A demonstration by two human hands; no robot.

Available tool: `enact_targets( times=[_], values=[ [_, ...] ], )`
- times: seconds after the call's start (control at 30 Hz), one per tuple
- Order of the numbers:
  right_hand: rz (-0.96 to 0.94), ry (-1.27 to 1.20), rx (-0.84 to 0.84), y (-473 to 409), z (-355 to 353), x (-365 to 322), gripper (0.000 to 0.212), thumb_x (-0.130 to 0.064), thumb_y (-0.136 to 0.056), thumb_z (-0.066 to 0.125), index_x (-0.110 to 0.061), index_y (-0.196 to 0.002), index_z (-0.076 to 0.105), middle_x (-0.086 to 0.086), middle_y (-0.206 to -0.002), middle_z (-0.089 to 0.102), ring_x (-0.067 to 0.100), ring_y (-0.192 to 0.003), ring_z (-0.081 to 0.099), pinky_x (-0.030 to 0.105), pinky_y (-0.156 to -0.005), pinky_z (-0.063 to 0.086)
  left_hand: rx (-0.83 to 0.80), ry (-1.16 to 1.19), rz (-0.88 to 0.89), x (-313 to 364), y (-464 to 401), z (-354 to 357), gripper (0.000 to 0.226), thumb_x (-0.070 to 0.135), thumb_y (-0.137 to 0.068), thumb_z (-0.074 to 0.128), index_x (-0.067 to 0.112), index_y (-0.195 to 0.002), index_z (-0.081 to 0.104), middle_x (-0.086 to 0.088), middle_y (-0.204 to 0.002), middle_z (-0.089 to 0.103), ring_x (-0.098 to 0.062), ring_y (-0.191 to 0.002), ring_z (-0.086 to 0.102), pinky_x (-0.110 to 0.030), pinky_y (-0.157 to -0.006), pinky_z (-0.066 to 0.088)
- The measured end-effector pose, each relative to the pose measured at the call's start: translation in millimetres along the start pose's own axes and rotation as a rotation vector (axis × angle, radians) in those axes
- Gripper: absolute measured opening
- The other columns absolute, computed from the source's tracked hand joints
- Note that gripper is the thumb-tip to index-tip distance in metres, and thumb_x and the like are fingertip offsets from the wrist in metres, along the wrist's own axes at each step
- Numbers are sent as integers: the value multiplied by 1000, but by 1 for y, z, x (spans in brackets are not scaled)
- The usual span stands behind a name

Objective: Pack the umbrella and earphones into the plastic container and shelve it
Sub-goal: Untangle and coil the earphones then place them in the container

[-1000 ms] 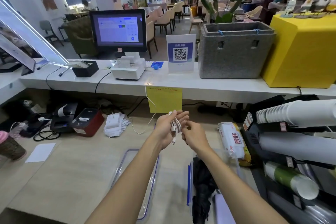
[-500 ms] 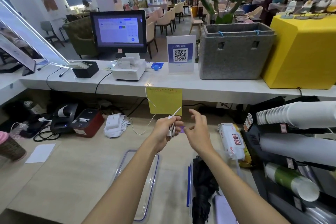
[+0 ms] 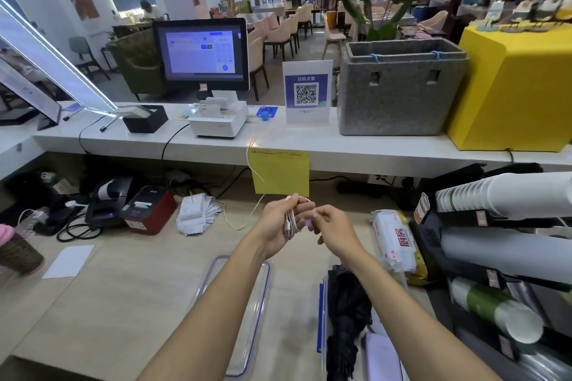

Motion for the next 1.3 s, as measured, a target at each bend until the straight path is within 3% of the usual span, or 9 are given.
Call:
enact_targets(
  times=[0.13,0.27,0.57,0.73,0.8,0.9,1.03,1.17,1.3],
  values=[
    [121,-173,-71,0,7,-5,22,-17,-104,40,-11,-97,61,4,-82,63,16,-68,58,27,-52,50,-11,152,1,-3,-1,2,27,18,-107,45,-1,-93,58,-24,-101,76,-26,-83,78,-27,-62,61],
    [133,-160,-11,-1,4,-6,28,-11,-100,43,-10,-82,64,2,-62,56,15,-52,46,27,-48,40,29,-29,66,-6,-3,1,29,20,-107,45,1,-93,61,-21,-103,77,-24,-85,78,-23,-60,59],
    [314,-606,-139,7,7,-9,24,6,-95,44,-5,-84,63,7,-62,54,13,-49,50,22,-47,46,-16,-89,156,-14,-1,4,25,14,-107,46,-6,-116,59,-20,-126,69,-26,-115,69,-27,-85,59],
    [443,-846,-196,12,13,-12,20,9,-96,46,5,-95,66,16,-73,69,20,-61,65,23,-55,57,14,-420,142,-17,8,-5,31,27,-107,42,6,-115,64,-5,-117,75,1,-70,67,-18,-61,46],
    [509,-985,-219,11,13,-13,18,7,-97,48,5,-101,66,20,-84,70,22,-65,70,23,-58,60,11,-455,90,-17,12,-11,36,40,-99,47,15,-109,70,2,-108,75,-6,-74,59,-26,-65,37],
    [573,-1193,-243,9,18,-14,17,5,-98,50,4,-108,64,21,-95,71,24,-71,74,24,-63,61,-63,-369,73,-17,15,-20,40,39,-93,54,3,-100,67,0,-102,71,-16,-92,57,-34,-78,35],
    [479,-812,-271,9,26,-12,20,-6,-94,61,2,-109,72,19,-91,73,20,-63,66,25,-59,57,86,-490,194,-15,20,-27,25,35,-99,57,18,-95,74,3,-80,69,-12,-68,56,-27,-58,35],
    [340,-337,1,4,24,-9,18,-17,-86,63,-6,-96,72,9,-68,67,17,-53,55,25,-50,46,192,-314,183,-8,21,-33,33,33,-105,47,14,-88,68,-1,-78,70,-19,-79,58,-33,-70,38],
    [232,-310,-83,5,33,-15,25,-39,-102,48,-21,-102,65,5,-104,69,20,-81,61,34,-71,53,57,-50,42,-1,27,-35,29,26,-105,47,13,-82,60,4,-59,53,-15,-69,58,-26,-67,41]
  ],
)
Point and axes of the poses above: each hand's wrist, its own y-axis away from the middle knuckle, its own z-axis out of the palm, x = y × z, the point moved 1 cm from there along -y, towards the middle knuckle
